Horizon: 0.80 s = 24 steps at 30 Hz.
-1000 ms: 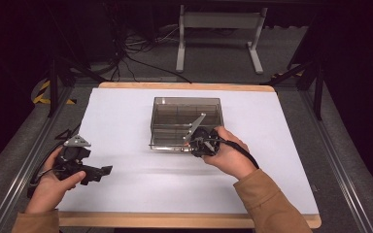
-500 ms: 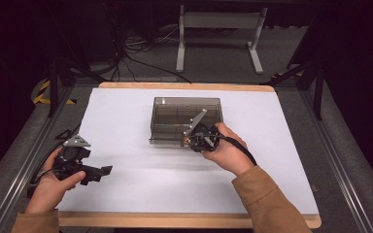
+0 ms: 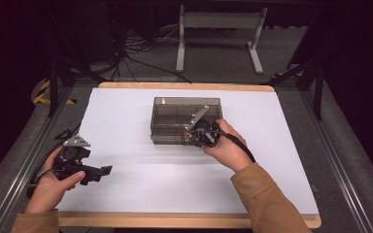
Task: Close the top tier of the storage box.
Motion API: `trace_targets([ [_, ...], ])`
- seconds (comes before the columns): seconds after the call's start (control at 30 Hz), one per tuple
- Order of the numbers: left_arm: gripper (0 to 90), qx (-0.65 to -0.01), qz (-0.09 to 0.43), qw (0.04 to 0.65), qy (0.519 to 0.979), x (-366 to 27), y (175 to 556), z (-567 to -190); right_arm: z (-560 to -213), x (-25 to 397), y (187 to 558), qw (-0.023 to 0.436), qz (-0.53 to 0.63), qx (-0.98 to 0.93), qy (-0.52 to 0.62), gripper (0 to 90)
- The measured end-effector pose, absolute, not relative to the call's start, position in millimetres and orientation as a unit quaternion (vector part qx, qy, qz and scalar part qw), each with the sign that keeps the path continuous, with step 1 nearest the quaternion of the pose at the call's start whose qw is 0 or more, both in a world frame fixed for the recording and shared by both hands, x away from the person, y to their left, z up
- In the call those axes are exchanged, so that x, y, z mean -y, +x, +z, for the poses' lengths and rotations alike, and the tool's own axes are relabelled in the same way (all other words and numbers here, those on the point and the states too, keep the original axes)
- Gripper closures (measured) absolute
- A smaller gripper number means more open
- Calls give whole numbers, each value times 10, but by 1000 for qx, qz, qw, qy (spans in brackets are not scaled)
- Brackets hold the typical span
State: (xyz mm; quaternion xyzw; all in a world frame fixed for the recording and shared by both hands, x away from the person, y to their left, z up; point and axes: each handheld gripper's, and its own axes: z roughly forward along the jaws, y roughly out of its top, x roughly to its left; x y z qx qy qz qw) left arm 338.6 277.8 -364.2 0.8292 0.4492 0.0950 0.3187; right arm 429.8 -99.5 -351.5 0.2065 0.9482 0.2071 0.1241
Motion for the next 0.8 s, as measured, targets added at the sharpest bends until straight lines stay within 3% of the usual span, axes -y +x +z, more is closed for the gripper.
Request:
trace_targets([
  [0.8,24,-448,97,316,831,-2777,3387,-3640,-3590,1066,4474,141,248,-928,240,900],
])
